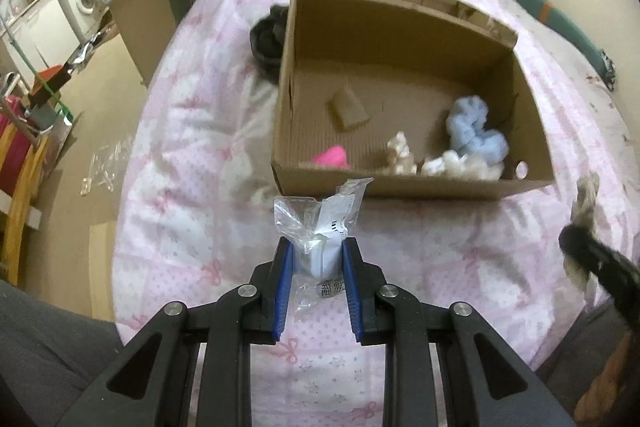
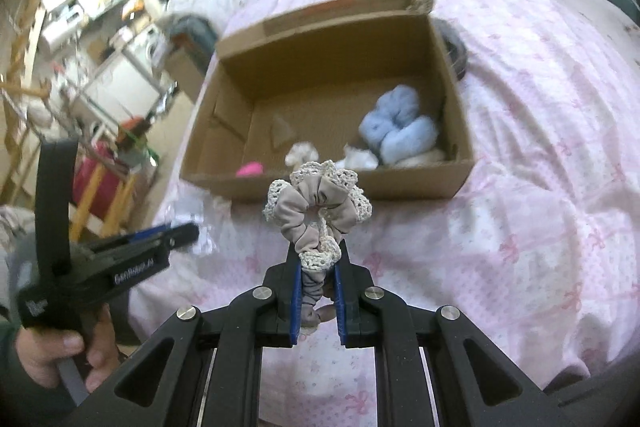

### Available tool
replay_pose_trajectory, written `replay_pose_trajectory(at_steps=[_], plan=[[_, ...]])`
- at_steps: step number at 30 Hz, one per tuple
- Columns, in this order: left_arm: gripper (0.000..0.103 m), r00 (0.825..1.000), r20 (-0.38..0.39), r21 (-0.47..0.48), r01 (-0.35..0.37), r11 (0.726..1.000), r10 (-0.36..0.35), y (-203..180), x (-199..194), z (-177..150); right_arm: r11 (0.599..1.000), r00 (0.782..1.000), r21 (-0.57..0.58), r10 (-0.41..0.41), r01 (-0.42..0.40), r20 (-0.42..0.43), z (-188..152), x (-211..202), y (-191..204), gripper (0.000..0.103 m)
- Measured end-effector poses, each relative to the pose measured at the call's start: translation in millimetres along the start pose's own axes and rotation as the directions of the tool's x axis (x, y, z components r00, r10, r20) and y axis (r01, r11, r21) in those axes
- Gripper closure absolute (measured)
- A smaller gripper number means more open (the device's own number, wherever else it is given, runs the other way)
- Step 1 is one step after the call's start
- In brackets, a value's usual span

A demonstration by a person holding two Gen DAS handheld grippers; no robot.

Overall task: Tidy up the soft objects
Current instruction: 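Carry the bagged sock with the left tool while the right tool carries the grey scrunchie into the box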

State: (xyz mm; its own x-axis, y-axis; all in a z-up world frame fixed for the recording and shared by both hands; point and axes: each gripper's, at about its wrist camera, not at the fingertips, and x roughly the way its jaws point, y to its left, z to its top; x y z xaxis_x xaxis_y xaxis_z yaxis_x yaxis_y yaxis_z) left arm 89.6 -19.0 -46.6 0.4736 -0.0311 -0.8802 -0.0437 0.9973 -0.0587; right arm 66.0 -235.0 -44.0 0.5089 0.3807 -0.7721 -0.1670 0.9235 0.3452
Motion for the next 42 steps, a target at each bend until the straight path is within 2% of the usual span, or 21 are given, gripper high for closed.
replay_pose_trajectory(at_steps=[7, 15, 21, 24, 26, 34, 39, 42], plan=[[0.081, 0.999, 0.043, -0.031, 0.028, 0.999, -0.027, 10, -19, 33, 0.998, 0.996, 0.039, 0.045, -0.048, 0.077, 32, -17, -14, 0.088], [0.081, 0.997, 0.072, 0.012, 0.018, 1.000, -0.019, 1, -16, 72, 0.998, 0.989, 0.031, 0.057, -0.062, 0.138, 74, -16, -21, 0.088], [0.081, 0.998, 0.060, 0.047, 0.008, 0.999, -0.011, -9, 0, 94, 0.996, 0.988, 0.052, 0.068, -0.076, 0.135, 90, 3, -27, 0.088], [0.081, 0.999, 0.027, 0.059, 0.042, 0.997, -0.043, -14, 13, 101, 0.994, 0.987, 0.060, 0.084, -0.092, 0.136, 96, 11, -30, 0.088], [0.081, 0.999, 0.027, 0.067, 0.038, 0.997, -0.040, -17, 20, 104, 0.993, 0.986, 0.062, 0.093, -0.102, 0.137, 96, 17, -32, 0.088], [0.081, 0.998, 0.027, 0.069, 0.048, 0.997, -0.050, -25, 46, 100, 0.989, 0.988, 0.099, 0.099, -0.111, 0.115, 95, 40, -47, 0.088], [0.081, 0.999, 0.015, 0.093, 0.047, 0.995, -0.048, -30, 55, 100, 0.990, 0.993, 0.098, 0.090, -0.098, 0.078, 90, 55, -47, 0.088], [0.081, 0.999, 0.003, 0.074, 0.041, 0.996, -0.041, -28, 60, 100, 0.993, 0.996, 0.080, 0.081, -0.084, 0.044, 86, 65, -43, 0.088]])
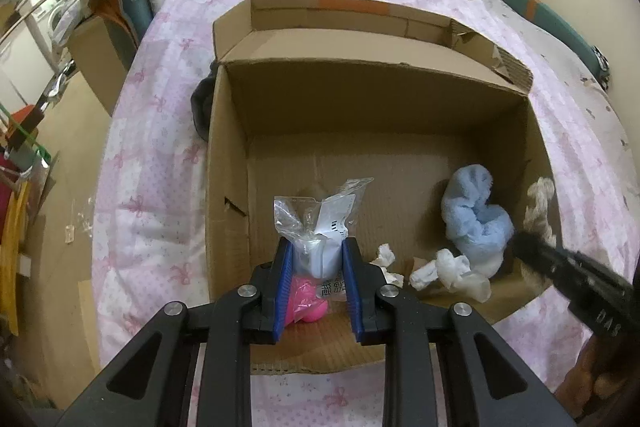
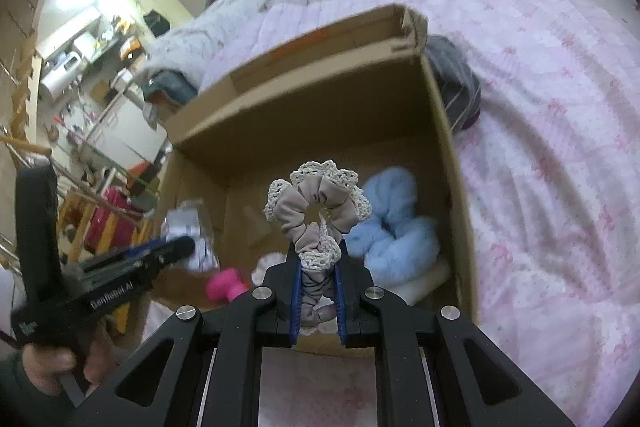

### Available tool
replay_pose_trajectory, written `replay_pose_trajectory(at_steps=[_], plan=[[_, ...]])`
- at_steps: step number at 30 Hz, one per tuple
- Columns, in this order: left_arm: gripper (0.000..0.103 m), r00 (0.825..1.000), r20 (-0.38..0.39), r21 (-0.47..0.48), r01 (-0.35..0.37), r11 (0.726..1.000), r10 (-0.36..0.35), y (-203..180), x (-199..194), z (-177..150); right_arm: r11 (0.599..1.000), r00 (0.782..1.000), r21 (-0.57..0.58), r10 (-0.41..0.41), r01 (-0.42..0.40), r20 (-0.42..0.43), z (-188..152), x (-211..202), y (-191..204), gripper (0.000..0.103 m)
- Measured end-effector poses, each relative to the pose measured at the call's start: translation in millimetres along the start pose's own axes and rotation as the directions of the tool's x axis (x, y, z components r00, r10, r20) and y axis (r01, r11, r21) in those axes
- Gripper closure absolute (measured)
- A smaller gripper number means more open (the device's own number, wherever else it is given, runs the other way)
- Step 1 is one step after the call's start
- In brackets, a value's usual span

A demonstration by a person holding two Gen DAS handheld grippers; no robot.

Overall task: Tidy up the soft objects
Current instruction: 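Carry the bagged sock with the left tool while the right tool carries the grey scrunchie into the box, then open both tools to release the bag and scrunchie into the box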

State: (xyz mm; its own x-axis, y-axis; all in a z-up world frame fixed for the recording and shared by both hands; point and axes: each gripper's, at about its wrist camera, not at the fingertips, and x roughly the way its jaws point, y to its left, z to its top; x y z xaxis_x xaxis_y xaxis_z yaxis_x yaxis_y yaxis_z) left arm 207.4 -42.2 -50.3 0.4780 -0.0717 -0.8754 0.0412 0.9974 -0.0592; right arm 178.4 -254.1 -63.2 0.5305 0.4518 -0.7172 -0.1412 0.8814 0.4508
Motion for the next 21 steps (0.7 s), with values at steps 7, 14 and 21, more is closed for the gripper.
replay_pose_trajectory(at_steps=[7, 14, 21], plan=[[0.081, 0.999, -0.024, 0.038, -0.037, 0.999, 0.038, -4, 7, -7, 1.000, 0.999, -0.011, -0.022, 0.022, -0.028, -5, 9, 3, 0.088], [0.081, 1.000, -0.014, 0.058, -0.008, 0.998, 0.009, -10, 7, -9, 0.999, 0.999, -0.012, -0.035, 0.035, -0.040, -6, 13, 3, 0.088], [0.081, 1.000, -0.006, 0.064, 0.006, 0.998, -0.005, -12, 6, -11, 1.000, 0.999, -0.006, -0.029, 0.029, -0.044, -6, 14, 4, 0.088]])
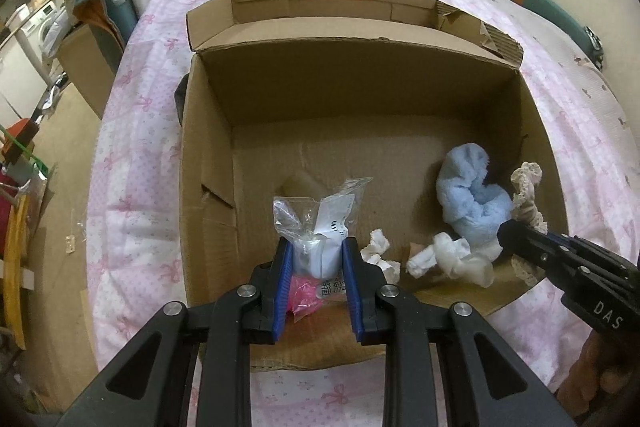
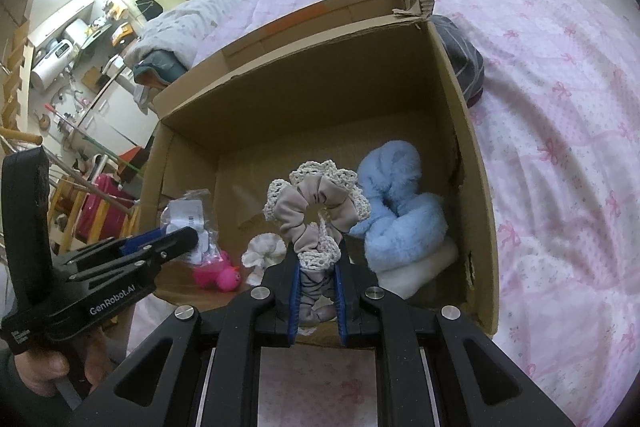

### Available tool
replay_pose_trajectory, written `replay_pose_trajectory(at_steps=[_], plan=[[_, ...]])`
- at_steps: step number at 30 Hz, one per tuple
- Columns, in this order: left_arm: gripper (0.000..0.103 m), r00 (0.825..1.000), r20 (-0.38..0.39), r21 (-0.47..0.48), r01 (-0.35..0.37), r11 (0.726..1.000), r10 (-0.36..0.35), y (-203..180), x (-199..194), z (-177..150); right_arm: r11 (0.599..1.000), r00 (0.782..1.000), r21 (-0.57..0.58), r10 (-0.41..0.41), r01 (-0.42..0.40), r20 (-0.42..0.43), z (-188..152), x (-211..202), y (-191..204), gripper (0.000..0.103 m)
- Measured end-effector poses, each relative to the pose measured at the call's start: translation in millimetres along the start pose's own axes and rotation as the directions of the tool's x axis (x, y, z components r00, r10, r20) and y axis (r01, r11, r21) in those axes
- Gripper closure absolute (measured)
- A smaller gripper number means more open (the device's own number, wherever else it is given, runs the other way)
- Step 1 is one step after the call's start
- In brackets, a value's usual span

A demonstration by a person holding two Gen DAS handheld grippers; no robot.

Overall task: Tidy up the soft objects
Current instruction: 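Open both tools to release the bag and scrunchie into the box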

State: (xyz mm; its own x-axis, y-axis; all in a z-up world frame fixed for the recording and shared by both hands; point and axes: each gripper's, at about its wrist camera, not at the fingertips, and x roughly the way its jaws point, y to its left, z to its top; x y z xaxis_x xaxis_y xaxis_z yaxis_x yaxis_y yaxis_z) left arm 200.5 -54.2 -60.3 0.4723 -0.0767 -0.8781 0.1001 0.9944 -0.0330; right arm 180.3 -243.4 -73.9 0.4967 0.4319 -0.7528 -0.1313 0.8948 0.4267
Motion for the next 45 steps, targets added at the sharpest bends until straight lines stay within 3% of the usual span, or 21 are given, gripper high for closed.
replay_pose_trajectory(at_steps=[10, 11, 13, 15, 19, 24, 29, 31, 35, 37, 38, 41, 43, 45], plan=[[0.078, 0.998, 0.040, 0.038, -0.047, 0.998, 0.045, -4, -4, -1, 1.000, 1.000, 0.006, 0.008, -0.008, 0.001, 1, 2, -1, 0.088], [0.076, 0.998, 0.041, 0.041, -0.053, 0.998, 0.051, -4, -4, -1, 1.000, 1.000, 0.007, 0.007, -0.007, 0.001, 0, 2, -1, 0.088], [0.056, 0.996, 0.051, 0.041, -0.069, 0.997, 0.067, -5, -6, -1, 1.000, 1.000, 0.007, 0.010, -0.010, 0.000, 1, 3, -1, 0.088], [0.045, 0.995, 0.073, 0.031, -0.076, 0.997, 0.074, -4, -10, 0, 1.000, 1.000, 0.008, 0.013, -0.013, 0.000, 1, 3, -2, 0.088], [0.042, 0.992, 0.104, 0.024, -0.075, 0.997, 0.072, -2, -18, 2, 1.000, 1.000, 0.015, 0.023, -0.023, 0.005, 1, 2, -3, 0.088], [0.039, 0.982, 0.120, -0.009, -0.144, 0.990, 0.144, 4, -20, 2, 0.999, 0.999, 0.024, 0.031, -0.031, 0.011, 2, 1, -4, 0.086], [0.039, 0.981, 0.148, -0.058, -0.121, 0.991, 0.129, 12, -32, 4, 0.999, 0.999, 0.036, 0.033, -0.034, 0.028, 4, -3, -7, 0.069], [0.039, 0.979, 0.160, -0.066, -0.115, 0.991, 0.124, 12, -37, 3, 0.998, 0.998, 0.038, 0.042, -0.044, 0.046, 4, -8, -7, 0.041], [0.039, 0.976, 0.173, -0.065, -0.120, 0.991, 0.129, 12, -46, -4, 0.997, 0.993, 0.035, 0.058, -0.062, 0.100, 5, -22, -3, 0.025], [0.039, 0.976, 0.174, -0.077, -0.117, 0.990, 0.129, 15, -51, -7, 0.998, 0.991, 0.029, 0.049, -0.053, 0.127, 5, -29, -1, 0.006], [0.039, 0.976, 0.177, -0.085, -0.117, 0.990, 0.130, 17, -55, -11, 0.998, 0.990, 0.033, 0.045, -0.050, 0.131, 6, -32, 1, 0.002], [0.036, 0.975, 0.186, -0.088, -0.104, 0.991, 0.119, 20, -65, -15, 0.996, 0.988, 0.081, 0.036, -0.049, 0.150, 12, -44, 7, 0.000], [0.019, 0.974, 0.193, -0.102, -0.098, 0.990, 0.116, 24, -74, -18, 0.997, 0.980, 0.062, 0.035, -0.047, 0.194, 13, -56, 15, 0.000], [0.014, 0.971, 0.209, -0.134, -0.088, 0.987, 0.115, 32, -89, -22, 0.999, 0.972, 0.044, 0.005, -0.016, 0.233, 11, -68, 21, 0.000]])
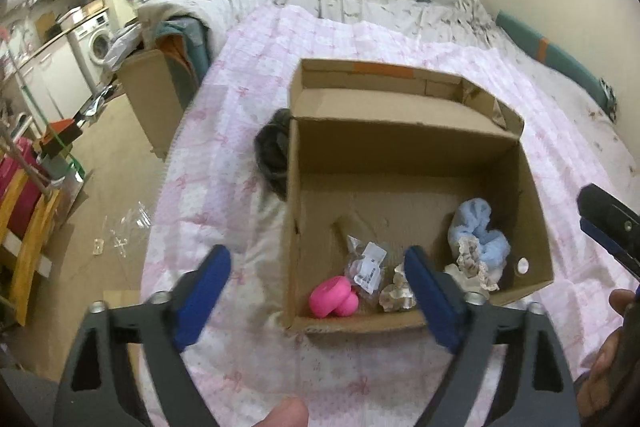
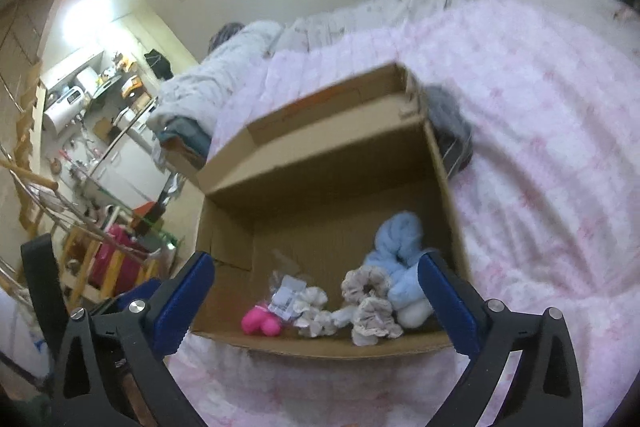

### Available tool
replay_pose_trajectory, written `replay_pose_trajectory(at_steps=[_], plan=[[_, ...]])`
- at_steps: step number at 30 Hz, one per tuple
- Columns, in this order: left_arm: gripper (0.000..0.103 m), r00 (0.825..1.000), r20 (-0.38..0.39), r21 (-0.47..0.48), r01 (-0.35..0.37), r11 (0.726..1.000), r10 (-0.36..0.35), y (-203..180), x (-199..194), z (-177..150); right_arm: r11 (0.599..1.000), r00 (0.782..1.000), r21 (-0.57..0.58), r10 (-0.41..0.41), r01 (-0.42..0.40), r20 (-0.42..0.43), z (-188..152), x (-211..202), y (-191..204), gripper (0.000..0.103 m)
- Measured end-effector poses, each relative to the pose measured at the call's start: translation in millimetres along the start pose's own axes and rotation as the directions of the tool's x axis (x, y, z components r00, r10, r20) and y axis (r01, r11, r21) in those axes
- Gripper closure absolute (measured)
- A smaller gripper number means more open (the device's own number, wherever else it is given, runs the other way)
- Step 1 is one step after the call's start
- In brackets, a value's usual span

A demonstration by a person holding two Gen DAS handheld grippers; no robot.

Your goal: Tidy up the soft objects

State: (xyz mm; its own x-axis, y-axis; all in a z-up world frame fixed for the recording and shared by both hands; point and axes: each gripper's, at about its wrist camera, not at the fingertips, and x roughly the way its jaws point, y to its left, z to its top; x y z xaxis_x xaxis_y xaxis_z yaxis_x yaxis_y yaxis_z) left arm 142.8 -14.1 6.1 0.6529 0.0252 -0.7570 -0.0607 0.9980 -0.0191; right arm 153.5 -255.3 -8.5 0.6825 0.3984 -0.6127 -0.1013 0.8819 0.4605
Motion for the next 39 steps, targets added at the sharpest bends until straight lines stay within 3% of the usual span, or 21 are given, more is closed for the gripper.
replay_pose_trajectory(at_steps=[2, 5, 9, 12, 17, 23, 26, 32, 39], plan=[[0.013, 0.999, 0.035, -0.032, 0.008, 0.999, -0.007, 8, -15, 0, 1.000, 1.000, -0.014, -0.002, 0.002, 0.025, 2, -12, 3, 0.000], [0.004, 0.995, 0.104, -0.067, 0.018, 0.998, -0.011, 18, -40, -1, 1.000, 0.999, -0.026, -0.007, 0.008, 0.040, 5, -28, 8, 0.000], [0.003, 0.989, 0.148, -0.070, 0.039, 0.997, -0.028, 25, -63, -2, 0.998, 0.998, -0.056, -0.013, 0.017, 0.063, 4, -48, 16, 0.000], [0.001, 0.975, 0.201, -0.071, 0.105, 0.992, -0.089, 33, -82, -10, 0.994, 0.994, -0.101, -0.042, 0.052, 0.100, -2, -66, 26, 0.000], [0.000, 0.963, 0.258, -0.056, 0.094, 0.994, -0.076, 39, -108, -20, 0.979, 0.980, -0.172, -0.076, 0.109, 0.184, -12, -93, 41, 0.000], [0.000, 0.967, 0.247, 0.024, 0.052, 0.998, -0.057, 32, -110, -47, 0.968, 0.978, -0.216, -0.089, 0.130, 0.189, -31, -102, 46, 0.000], [0.000, 0.981, 0.173, -0.013, 0.090, 0.996, -0.086, 34, -94, -56, 0.963, 0.979, -0.224, -0.110, 0.148, 0.173, -44, -95, 43, 0.000], [0.000, 0.989, 0.130, -0.038, 0.069, 0.997, -0.063, 33, -76, -62, 0.949, 0.973, -0.234, -0.180, 0.210, 0.142, -68, -75, 34, 0.000], [0.000, 0.988, 0.140, -0.011, 0.075, 0.997, -0.073, 28, -77, -63, 0.951, 0.970, -0.207, -0.207, 0.229, 0.125, -70, -66, 27, 0.000]])
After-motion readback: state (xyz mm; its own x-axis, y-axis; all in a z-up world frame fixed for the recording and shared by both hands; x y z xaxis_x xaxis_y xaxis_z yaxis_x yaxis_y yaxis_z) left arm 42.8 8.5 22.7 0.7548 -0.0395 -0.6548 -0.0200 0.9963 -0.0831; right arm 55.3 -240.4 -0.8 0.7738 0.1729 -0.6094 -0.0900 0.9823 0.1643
